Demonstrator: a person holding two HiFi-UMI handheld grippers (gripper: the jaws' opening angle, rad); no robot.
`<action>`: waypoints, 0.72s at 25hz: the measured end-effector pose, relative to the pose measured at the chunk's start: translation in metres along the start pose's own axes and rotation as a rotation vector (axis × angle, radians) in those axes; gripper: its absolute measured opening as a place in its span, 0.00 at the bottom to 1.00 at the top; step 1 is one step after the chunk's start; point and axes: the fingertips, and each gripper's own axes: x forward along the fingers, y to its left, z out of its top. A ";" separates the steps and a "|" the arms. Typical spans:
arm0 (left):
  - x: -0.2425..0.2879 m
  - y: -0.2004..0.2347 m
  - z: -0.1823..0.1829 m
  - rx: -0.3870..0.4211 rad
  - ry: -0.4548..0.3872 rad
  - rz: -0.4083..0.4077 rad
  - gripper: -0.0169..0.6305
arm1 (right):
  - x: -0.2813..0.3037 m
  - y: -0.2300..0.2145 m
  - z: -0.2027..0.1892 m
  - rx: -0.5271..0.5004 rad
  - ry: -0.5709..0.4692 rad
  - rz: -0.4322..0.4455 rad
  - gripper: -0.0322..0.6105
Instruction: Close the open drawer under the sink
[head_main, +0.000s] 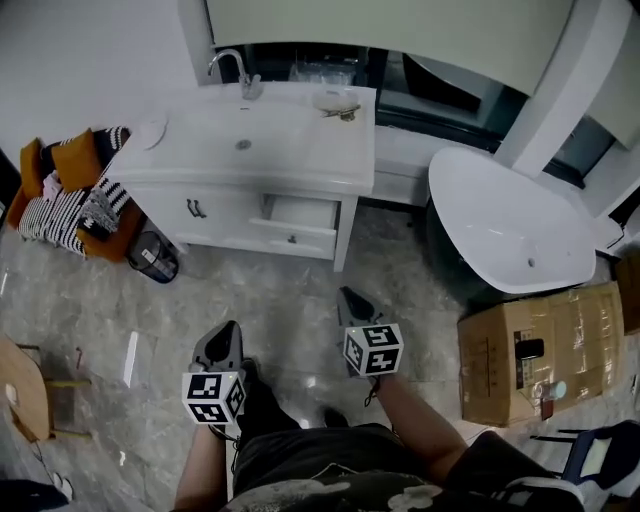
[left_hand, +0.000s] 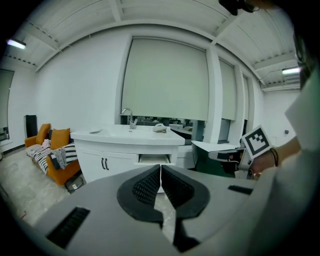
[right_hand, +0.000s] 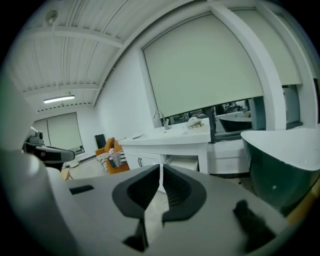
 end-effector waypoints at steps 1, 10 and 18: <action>0.011 0.007 0.002 0.008 0.005 -0.023 0.05 | 0.008 -0.002 0.001 0.009 -0.003 -0.024 0.10; 0.093 0.083 0.022 0.033 0.069 -0.215 0.05 | 0.075 0.006 -0.011 0.134 0.015 -0.263 0.10; 0.145 0.178 0.046 0.045 0.046 -0.264 0.05 | 0.151 0.040 -0.011 0.175 0.021 -0.429 0.10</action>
